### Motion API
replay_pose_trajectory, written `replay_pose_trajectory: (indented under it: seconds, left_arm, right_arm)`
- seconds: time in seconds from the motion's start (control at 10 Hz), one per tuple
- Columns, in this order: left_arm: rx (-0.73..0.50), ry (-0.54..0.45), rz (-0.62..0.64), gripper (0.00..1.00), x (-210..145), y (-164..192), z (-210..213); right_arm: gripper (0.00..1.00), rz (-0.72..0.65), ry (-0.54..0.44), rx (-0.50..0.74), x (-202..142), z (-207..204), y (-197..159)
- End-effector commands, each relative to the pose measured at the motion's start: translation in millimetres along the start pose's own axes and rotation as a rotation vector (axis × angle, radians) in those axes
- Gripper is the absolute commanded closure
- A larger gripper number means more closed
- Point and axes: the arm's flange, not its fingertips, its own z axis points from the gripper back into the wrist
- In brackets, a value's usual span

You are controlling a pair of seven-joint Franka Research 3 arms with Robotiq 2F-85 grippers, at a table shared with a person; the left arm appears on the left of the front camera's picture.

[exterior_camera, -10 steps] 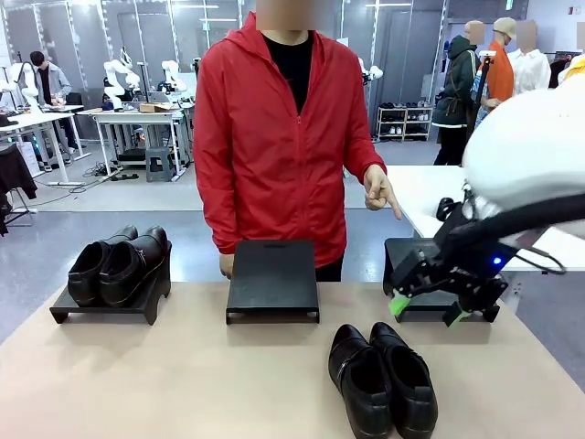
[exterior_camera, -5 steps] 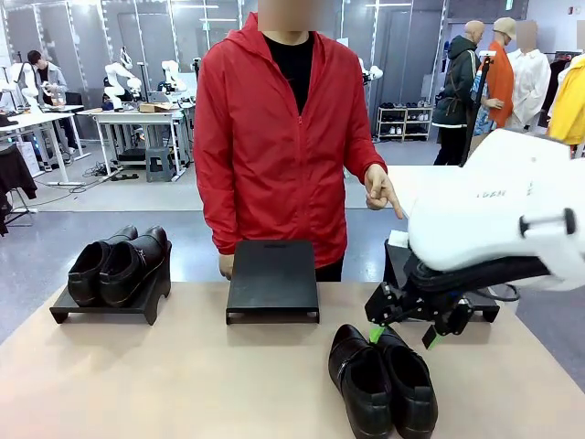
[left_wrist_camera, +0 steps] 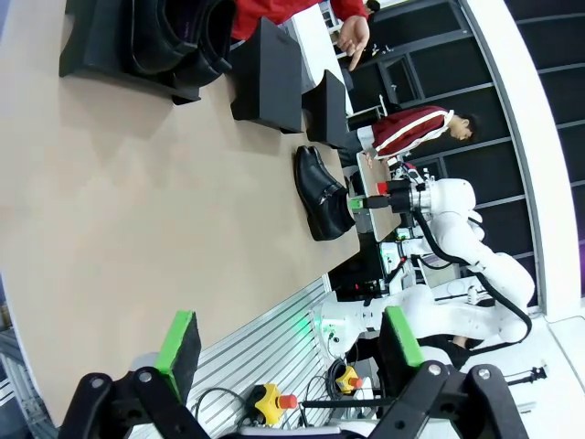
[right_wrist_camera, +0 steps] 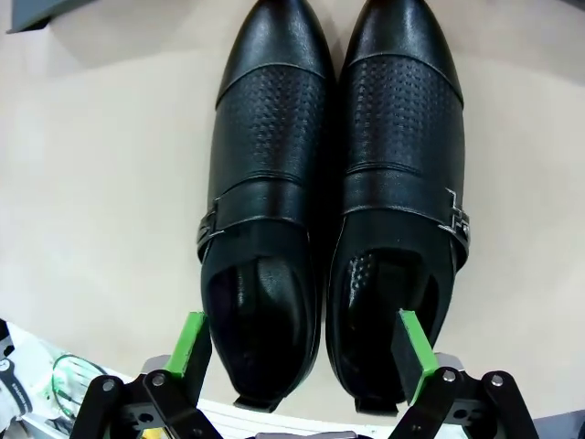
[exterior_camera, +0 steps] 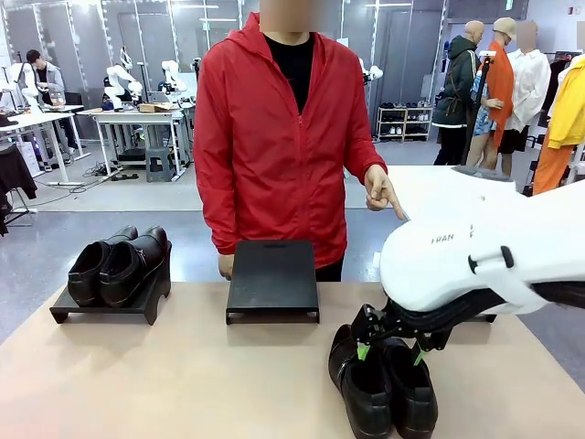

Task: Place the shoes on the stand as instructed by the person.
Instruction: Pick up another pair of Shoes and place it on the Shoes Stand indicated by the person.

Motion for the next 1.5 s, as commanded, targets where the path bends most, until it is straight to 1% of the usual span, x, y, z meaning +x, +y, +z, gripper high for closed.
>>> replay_pose_trajectory:
  seconds: [0.0,0.4,0.5,0.6,0.7,0.9,1.0,1.1,1.2,1.4]
  left_arm:
    - [-0.019,-0.005,-0.024,0.00,-1.6,0.0,-0.5]
    - [-0.019,-0.005,-0.024,0.00,-1.6,0.0,-0.5]
    - [-0.019,-0.005,-0.024,0.00,-1.6,0.0,-0.5]
    - [-0.019,-0.005,-0.024,0.00,-1.6,0.0,-0.5]
    - [-0.019,-0.005,-0.024,0.00,-1.6,0.0,-0.5]
    - [-0.019,-0.005,-0.024,0.00,-1.6,0.0,-0.5]
    - [-0.019,-0.005,-0.024,0.00,-1.6,0.0,-0.5]
    - [-0.019,-0.005,-0.024,0.00,-1.6,0.0,-0.5]
    - [-0.019,-0.005,-0.024,0.00,-1.6,0.0,-0.5]
    - [-0.019,-0.005,-0.024,0.00,-1.6,0.0,-0.5]
  right_arm:
    - [0.00,-0.026,-0.010,-0.046,-8.0,-18.3,7.2]
    - [0.00,-0.001,0.023,-0.110,-11.9,-46.5,9.8]
    - [0.48,0.019,0.030,-0.133,-12.8,-51.1,10.4]
    - [0.60,0.019,0.033,-0.135,-14.0,-55.3,12.1]
    - [1.00,0.019,0.028,-0.144,-13.9,-54.4,12.1]
    - [1.00,0.016,0.032,-0.156,-14.6,-56.1,12.7]
    - [0.88,0.015,0.029,-0.157,-14.3,-55.3,12.8]
    - [0.97,0.011,0.029,-0.159,-13.5,-55.1,11.9]
    - [1.00,0.007,0.030,-0.161,-13.4,-56.9,11.5]
    - [1.00,0.000,0.021,-0.163,-13.1,-54.9,8.3]
